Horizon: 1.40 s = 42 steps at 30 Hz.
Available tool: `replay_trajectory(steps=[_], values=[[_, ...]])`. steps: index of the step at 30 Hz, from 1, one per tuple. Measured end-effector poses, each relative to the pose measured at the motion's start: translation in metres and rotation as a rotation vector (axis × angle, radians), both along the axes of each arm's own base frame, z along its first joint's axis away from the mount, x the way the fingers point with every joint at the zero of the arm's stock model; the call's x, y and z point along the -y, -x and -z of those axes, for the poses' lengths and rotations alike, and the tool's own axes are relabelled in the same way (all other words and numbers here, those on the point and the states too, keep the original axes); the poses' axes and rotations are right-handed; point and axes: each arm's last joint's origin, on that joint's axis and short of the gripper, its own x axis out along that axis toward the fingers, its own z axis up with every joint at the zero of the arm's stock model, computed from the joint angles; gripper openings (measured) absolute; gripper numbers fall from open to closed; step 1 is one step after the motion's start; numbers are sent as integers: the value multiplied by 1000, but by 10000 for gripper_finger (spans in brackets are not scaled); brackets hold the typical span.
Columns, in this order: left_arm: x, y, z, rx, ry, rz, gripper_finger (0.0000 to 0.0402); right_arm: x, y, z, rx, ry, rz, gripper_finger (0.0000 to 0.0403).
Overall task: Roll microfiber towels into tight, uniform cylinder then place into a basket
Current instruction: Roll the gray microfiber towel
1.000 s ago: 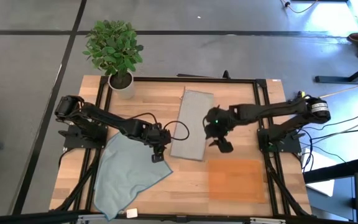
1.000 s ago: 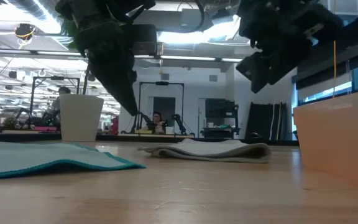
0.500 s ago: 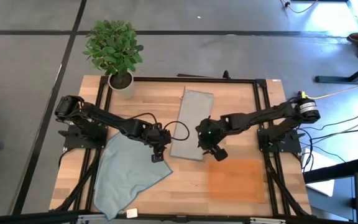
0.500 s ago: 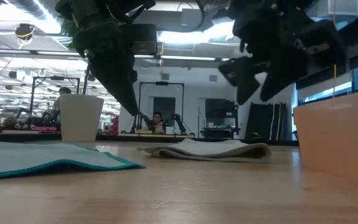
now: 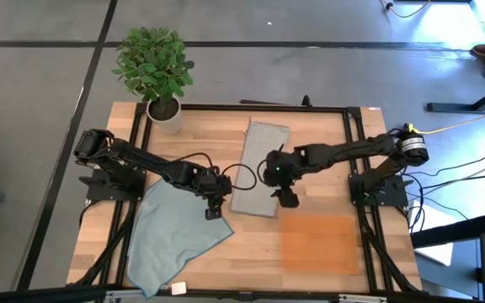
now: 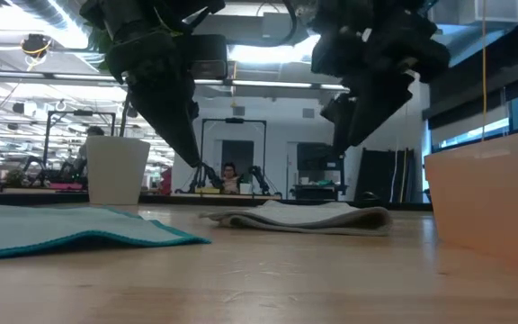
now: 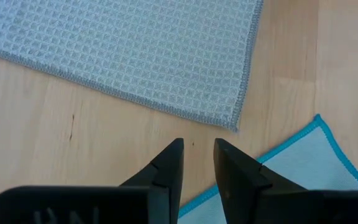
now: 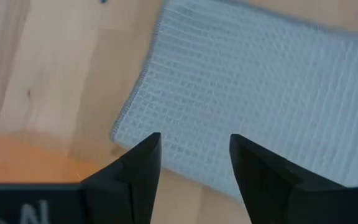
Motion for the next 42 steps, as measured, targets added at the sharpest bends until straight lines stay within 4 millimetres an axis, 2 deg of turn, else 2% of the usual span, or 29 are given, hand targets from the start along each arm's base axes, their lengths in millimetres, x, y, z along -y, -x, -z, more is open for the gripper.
replay_trajectory(steps=[6,12,15,21,25,37,42], values=[[0,0,0,1,0,-1,80,39,7,3,-68,82,225,193],[0,0,0,5,10,-27,80,81,11,11,-91,36,381,193],[0,-1,0,7,6,-31,80,90,5,26,-103,-24,404,193],[-2,-1,0,12,20,-62,80,106,-2,65,-199,-25,446,193],[-3,-1,0,12,20,-66,80,116,-5,73,-215,-26,462,193],[-9,-2,0,12,29,-99,80,155,-7,63,-141,191,508,193],[-8,-2,0,12,28,-97,80,162,-13,42,-130,161,460,193]])
